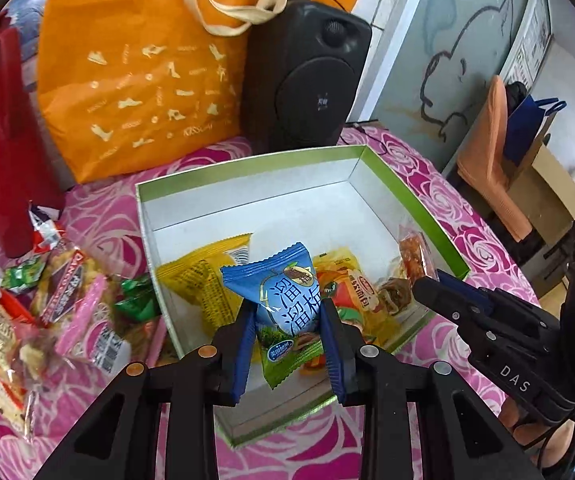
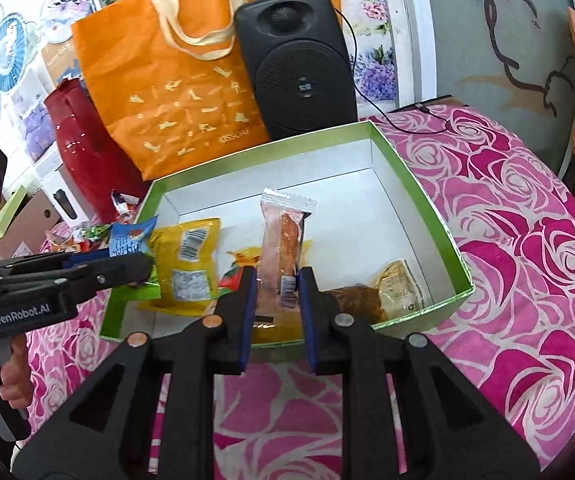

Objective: Organize snacks
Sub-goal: 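Place both held snacks into the white box and open both tools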

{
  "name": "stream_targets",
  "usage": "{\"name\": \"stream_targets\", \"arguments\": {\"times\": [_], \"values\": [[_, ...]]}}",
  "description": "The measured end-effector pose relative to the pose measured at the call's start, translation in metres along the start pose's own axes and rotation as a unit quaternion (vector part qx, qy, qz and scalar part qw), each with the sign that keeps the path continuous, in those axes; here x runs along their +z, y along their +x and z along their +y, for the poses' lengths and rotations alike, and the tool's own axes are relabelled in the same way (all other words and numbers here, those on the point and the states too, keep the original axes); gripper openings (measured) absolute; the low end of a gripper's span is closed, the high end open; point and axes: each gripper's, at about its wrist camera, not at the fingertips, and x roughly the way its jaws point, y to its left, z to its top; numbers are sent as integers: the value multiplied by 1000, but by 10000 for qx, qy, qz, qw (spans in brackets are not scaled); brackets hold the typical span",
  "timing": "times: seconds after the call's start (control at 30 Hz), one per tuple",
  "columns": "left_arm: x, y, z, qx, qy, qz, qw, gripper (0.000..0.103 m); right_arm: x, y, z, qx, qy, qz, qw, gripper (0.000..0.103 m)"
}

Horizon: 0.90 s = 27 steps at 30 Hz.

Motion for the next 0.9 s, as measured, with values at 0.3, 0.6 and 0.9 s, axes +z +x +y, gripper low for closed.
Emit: {"name": "stream_targets", "arguments": {"times": [0.3,0.6,0.9], "values": [[6,12,6,57,-186,-192,9996,84,2,20,-4,-133,-299,-18,9995,55],[2,-7,32,582,-615,-510,9951,94,-5,16,7,-320,-656,-151,9972,102],[-9,-33,33,657,-583,-645,9940,94,-3,2,33,-186,-861,-190,9959,102]]}}
